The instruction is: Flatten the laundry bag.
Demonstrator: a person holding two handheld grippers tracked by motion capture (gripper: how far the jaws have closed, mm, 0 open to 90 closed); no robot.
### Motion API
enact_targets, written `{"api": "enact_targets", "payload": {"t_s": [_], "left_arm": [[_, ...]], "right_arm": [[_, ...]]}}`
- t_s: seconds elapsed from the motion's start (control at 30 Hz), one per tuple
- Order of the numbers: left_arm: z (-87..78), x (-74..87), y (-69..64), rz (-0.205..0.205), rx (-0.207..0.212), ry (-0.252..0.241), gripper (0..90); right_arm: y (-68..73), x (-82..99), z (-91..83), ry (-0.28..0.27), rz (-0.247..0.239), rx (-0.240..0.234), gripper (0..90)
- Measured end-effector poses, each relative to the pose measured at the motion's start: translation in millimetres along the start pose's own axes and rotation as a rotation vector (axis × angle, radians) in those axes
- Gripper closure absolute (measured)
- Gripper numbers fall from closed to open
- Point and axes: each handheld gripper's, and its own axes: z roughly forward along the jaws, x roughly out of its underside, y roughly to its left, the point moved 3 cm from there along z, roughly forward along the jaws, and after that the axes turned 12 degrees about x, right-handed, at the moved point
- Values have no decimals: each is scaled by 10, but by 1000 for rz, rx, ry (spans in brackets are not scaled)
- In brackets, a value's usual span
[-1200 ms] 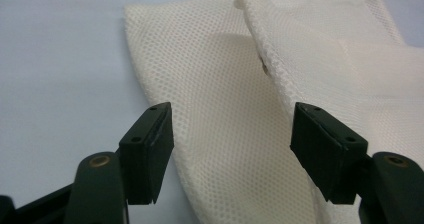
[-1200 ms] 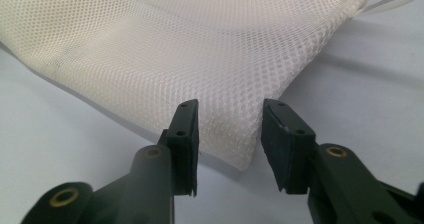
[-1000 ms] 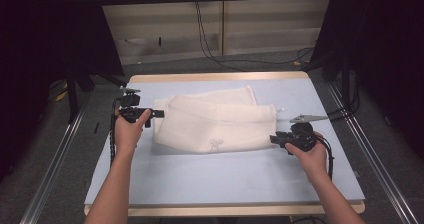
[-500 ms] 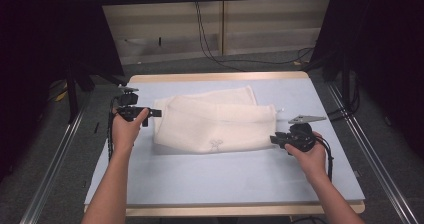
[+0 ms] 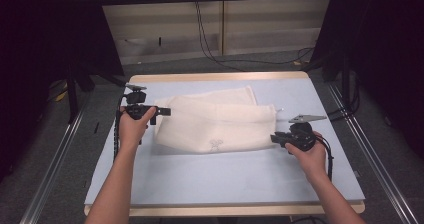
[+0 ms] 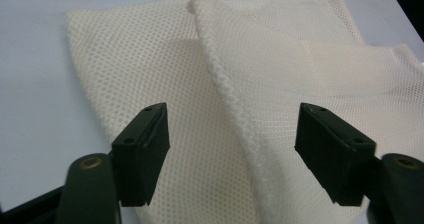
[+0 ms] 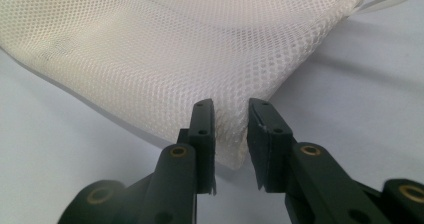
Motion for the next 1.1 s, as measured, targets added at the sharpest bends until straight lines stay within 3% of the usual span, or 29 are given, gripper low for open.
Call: {"api": "enact_targets", "payload": {"t_s": [0.1,0.17,0.2,0.23,0.27,0.33,0.5,0.6,0.67,0.97,1.1], "left_arm": [[60,2,-10,5,-5,9,409],[77,5,-33,23,3,0,522],[73,11,-53,43,28,-4,579],[72,17,-70,59,25,-6,658],[51,30,-86,101,17,14,713],[25,55,-121,122,33,4,774],[-64,148,-194,189,33,37,810],[-130,232,-235,202,69,-5,825],[-173,311,-235,215,69,-2,829],[-263,633,-152,197,98,10,839],[-282,769,-127,202,96,39,840]], "right_arm": [[2,1,-2,-1,-2,-3,746],[3,2,-6,-3,-4,-7,755],[1,5,-7,-5,-6,-8,759],[0,13,-10,0,-2,-7,765],[-3,20,-10,5,-2,-8,768],[-5,36,-9,6,2,-9,777],[6,72,1,6,-1,-9,786],[5,94,3,13,2,-6,788],[8,113,15,20,-1,2,793],[41,167,35,33,-15,16,810],[53,193,57,39,-23,20,814]]}}
